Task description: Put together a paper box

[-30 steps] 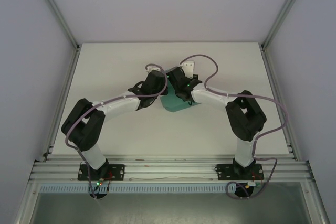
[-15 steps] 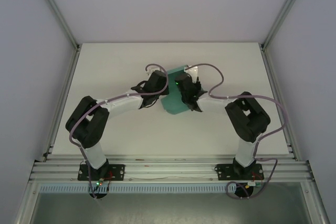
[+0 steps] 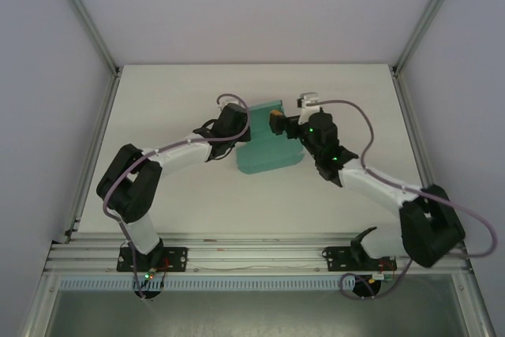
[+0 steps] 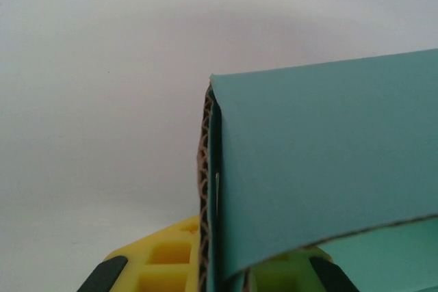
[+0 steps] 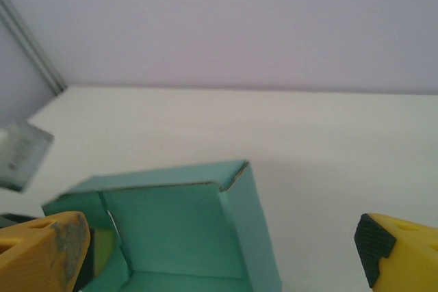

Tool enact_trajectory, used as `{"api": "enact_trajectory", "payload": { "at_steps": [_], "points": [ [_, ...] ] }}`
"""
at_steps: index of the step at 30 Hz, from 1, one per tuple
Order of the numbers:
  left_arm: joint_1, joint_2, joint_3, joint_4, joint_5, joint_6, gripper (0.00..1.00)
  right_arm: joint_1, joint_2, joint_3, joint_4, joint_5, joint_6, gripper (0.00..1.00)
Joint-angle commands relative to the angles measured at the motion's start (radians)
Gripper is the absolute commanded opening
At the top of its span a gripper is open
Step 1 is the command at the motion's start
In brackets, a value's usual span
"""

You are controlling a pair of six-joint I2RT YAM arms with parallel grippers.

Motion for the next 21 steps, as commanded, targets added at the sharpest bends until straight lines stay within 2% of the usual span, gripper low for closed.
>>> {"api": "enact_trajectory", "payload": {
  "at_steps": [1, 3, 5, 10, 14, 18, 21],
  "points": [
    [0.039, -0.041, 0.048, -0.072, 0.138, 0.193, 0.00, -0.028, -0.105, -0.012, -0.160, 0.114, 0.125, 1.00],
    [0.063, -0.033, 0.099, -0.181, 0.281, 0.366, 0.00, -0.059, -0.149, 0.021, -0.316, 0.156, 0.217, 1.00],
    [0.072, -0.024, 0.144, -0.312, 0.373, 0.550, 0.00, -0.083, -0.182, 0.039, -0.446, 0.160, 0.265, 1.00],
    [0.047, -0.011, 0.245, -0.673, 0.450, 0.933, 0.00, -0.101, -0.244, 0.007, -0.596, 0.150, 0.306, 1.00],
    [0.035, 0.013, 0.299, -0.783, 0.315, 0.992, 0.00, -0.103, -0.277, -0.041, -0.610, 0.141, 0.319, 1.00],
    [0.008, 0.109, 0.390, -0.903, 0.215, 0.998, 0.00, -0.107, -0.288, -0.049, -0.645, 0.164, 0.310, 1.00],
    [-0.029, 0.167, 0.416, -0.910, 0.155, 1.021, 0.00, -0.112, -0.293, -0.052, -0.657, 0.186, 0.299, 1.00]
  ]
}}
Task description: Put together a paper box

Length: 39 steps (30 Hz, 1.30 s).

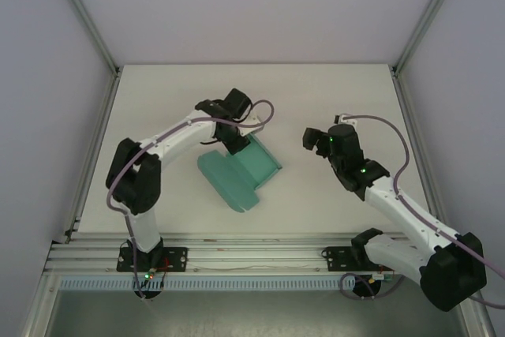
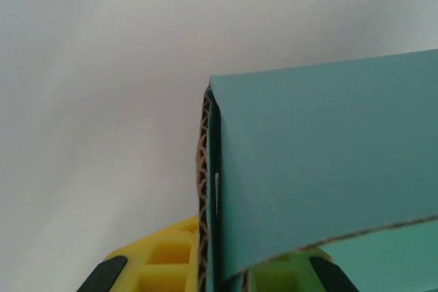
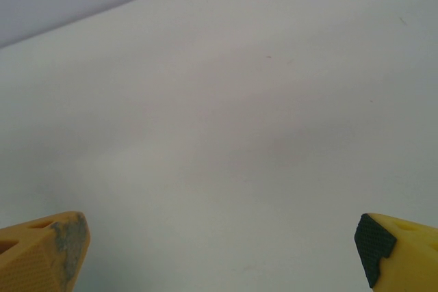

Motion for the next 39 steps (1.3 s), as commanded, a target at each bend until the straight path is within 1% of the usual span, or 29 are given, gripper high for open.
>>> {"api": "enact_trajectory", "payload": {
  "at_steps": [1, 3, 7, 8, 11, 12, 13, 19, 23, 24, 25, 26, 28, 30, 33, 34, 36, 37, 38, 39],
  "points": [
    [-0.046, 0.089, 0.048, -0.119, -0.112, 0.077, 0.00, -0.010, -0.022, -0.006, -0.038, 0.054, 0.002, 1.00],
    [-0.066, 0.145, 0.098, -0.145, -0.150, 0.090, 0.00, -0.016, -0.021, -0.007, -0.039, 0.059, 0.006, 1.00],
    [-0.079, 0.247, 0.190, -0.146, -0.223, 0.094, 0.00, -0.024, -0.021, -0.010, -0.030, 0.055, 0.001, 1.00],
    [-0.084, 0.273, 0.216, -0.144, -0.264, 0.085, 0.00, -0.025, -0.020, -0.010, -0.027, 0.061, 0.002, 1.00],
    [-0.108, 0.364, 0.260, -0.093, -0.470, 0.066, 0.00, -0.027, -0.024, -0.015, -0.026, 0.076, 0.006, 1.00],
    [-0.118, 0.394, 0.267, -0.068, -0.525, 0.074, 0.00, -0.029, -0.026, -0.018, -0.021, 0.079, 0.007, 1.00],
    [-0.128, 0.420, 0.272, -0.055, -0.554, 0.082, 0.00, -0.029, -0.028, -0.022, -0.016, 0.080, 0.006, 1.00],
    [-0.175, 0.487, 0.228, 0.085, -0.619, 0.143, 0.00, -0.039, -0.046, -0.040, 0.001, 0.094, 0.010, 1.00],
    [-0.176, 0.484, 0.222, 0.103, -0.602, 0.149, 0.00, -0.047, -0.051, -0.047, 0.001, 0.069, 0.006, 1.00],
    [-0.176, 0.477, 0.220, 0.109, -0.602, 0.154, 0.03, -0.049, -0.050, -0.047, -0.001, 0.070, 0.005, 1.00],
    [-0.174, 0.466, 0.218, 0.108, -0.597, 0.160, 0.17, -0.050, -0.050, -0.048, -0.004, 0.070, 0.005, 1.00],
    [-0.173, 0.454, 0.216, 0.110, -0.593, 0.168, 0.32, -0.052, -0.051, -0.047, -0.009, 0.067, 0.005, 1.00],
    [-0.171, 0.427, 0.215, 0.114, -0.585, 0.179, 0.47, -0.052, -0.054, -0.047, -0.014, 0.057, 0.002, 1.00],
    [-0.164, 0.397, 0.219, 0.114, -0.566, 0.186, 0.55, -0.055, -0.061, -0.048, -0.014, 0.038, -0.005, 1.00],
    [-0.157, 0.350, 0.227, 0.091, -0.530, 0.187, 0.63, -0.055, -0.074, -0.045, -0.029, 0.021, -0.020, 1.00],
    [-0.156, 0.333, 0.228, 0.078, -0.519, 0.192, 0.67, -0.056, -0.079, -0.043, -0.036, 0.017, -0.024, 1.00],
    [-0.157, 0.291, 0.225, 0.054, -0.484, 0.203, 0.71, -0.056, -0.093, -0.042, -0.048, 0.002, -0.037, 1.00],
    [-0.157, 0.270, 0.222, 0.047, -0.470, 0.209, 0.76, -0.055, -0.099, -0.040, -0.051, -0.007, -0.041, 1.00],
    [-0.156, 0.248, 0.219, 0.037, -0.447, 0.216, 0.85, -0.056, -0.106, -0.039, -0.054, -0.022, -0.049, 1.00],
    [-0.156, 0.225, 0.216, 0.036, -0.428, 0.221, 0.98, -0.058, -0.111, -0.037, -0.053, -0.033, -0.050, 1.00]
  ]
}}
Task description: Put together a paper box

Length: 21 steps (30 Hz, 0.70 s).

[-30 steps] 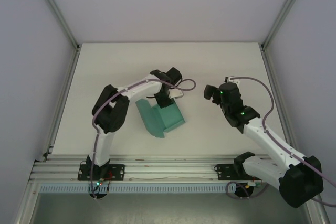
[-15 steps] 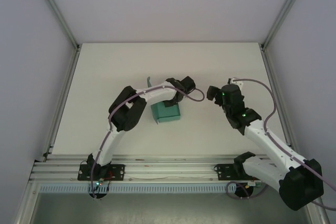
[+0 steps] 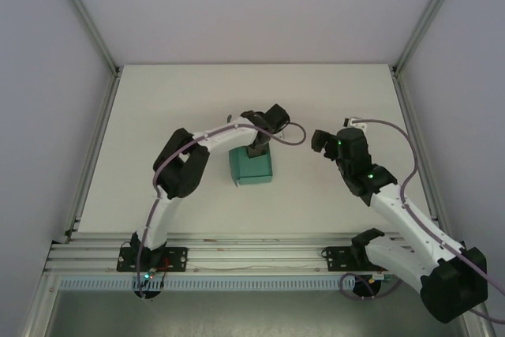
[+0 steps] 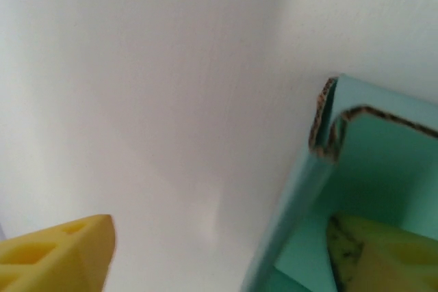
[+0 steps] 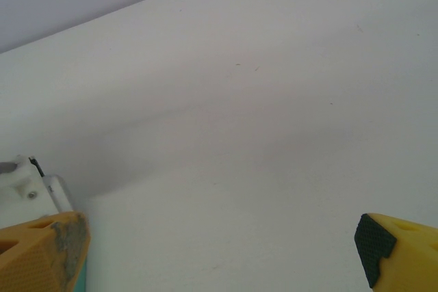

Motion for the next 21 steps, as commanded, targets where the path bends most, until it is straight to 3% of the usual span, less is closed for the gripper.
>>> {"api": "enact_trajectory", "payload": {
  "at_steps": [1, 7, 11, 13, 17, 21],
  "points": [
    [-0.003, -0.119, -0.014, -0.041, 0.093, 0.025, 1.00, -0.004, -0.029, 0.002, -0.024, -0.038, -0.026, 1.00],
    [0.013, -0.253, -0.042, 0.078, 0.158, -0.051, 1.00, -0.008, -0.015, 0.015, 0.002, -0.114, -0.063, 1.00],
    [0.044, -0.390, -0.071, 0.205, 0.076, -0.359, 1.00, -0.009, 0.084, 0.063, 0.020, -0.204, -0.162, 1.00],
    [0.095, -0.453, -0.111, 0.241, 0.087, -0.541, 1.00, -0.010, 0.161, 0.109, 0.025, -0.278, -0.252, 1.00],
    [0.242, -0.590, -0.283, 0.301, 0.198, -0.833, 1.00, -0.008, 0.344, 0.228, 0.036, -0.500, -0.534, 0.96],
    [0.381, -0.688, -0.470, 0.336, 0.306, -1.010, 1.00, 0.045, 0.572, 0.399, -0.132, -0.681, -0.964, 0.95]
  ]
}}
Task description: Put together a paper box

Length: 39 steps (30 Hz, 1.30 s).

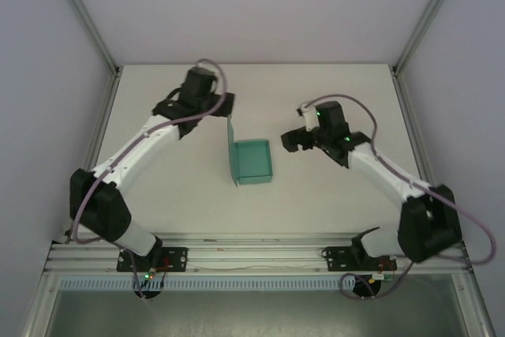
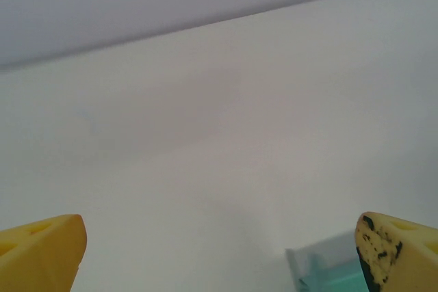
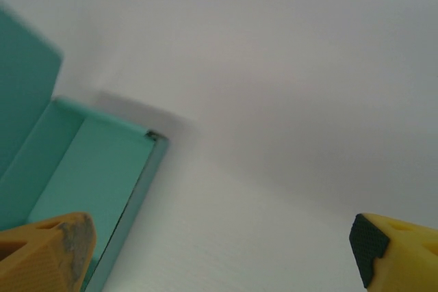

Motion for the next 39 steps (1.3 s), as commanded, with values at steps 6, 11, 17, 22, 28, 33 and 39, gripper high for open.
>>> {"api": "enact_trajectory", "payload": {
  "at_steps": [6, 11, 17, 22, 28, 33, 39],
  "points": [
    [0.136, -0.111, -0.304, 0.039, 0.150, -0.347, 1.00, 0.129, 0.515, 0.536, -0.488, -0.128, -0.638, 0.87],
    [0.163, -0.138, -0.352, 0.037, 0.175, -0.361, 1.00, 0.156, 0.705, 0.718, -0.529, -0.111, -0.644, 0.76],
    [0.163, -0.172, -0.358, 0.046, 0.179, -0.365, 1.00, 0.164, 0.750, 0.704, -0.355, -0.041, -0.483, 0.42],
    [0.163, -0.202, -0.364, 0.039, 0.130, -0.365, 1.00, 0.168, 0.668, 0.548, -0.154, 0.081, -0.307, 0.24],
    [0.163, -0.212, -0.362, 0.020, 0.087, -0.365, 1.00, 0.196, 0.535, 0.345, -0.065, 0.259, -0.014, 0.20],
    [0.164, -0.202, -0.355, 0.032, 0.081, -0.366, 1.00, 0.258, 0.462, 0.249, -0.153, 0.470, 0.411, 0.16],
    [0.164, -0.171, -0.338, 0.047, 0.131, -0.350, 1.00, 0.349, 0.401, 0.161, -0.263, 0.620, 0.848, 0.15]
  ]
}}
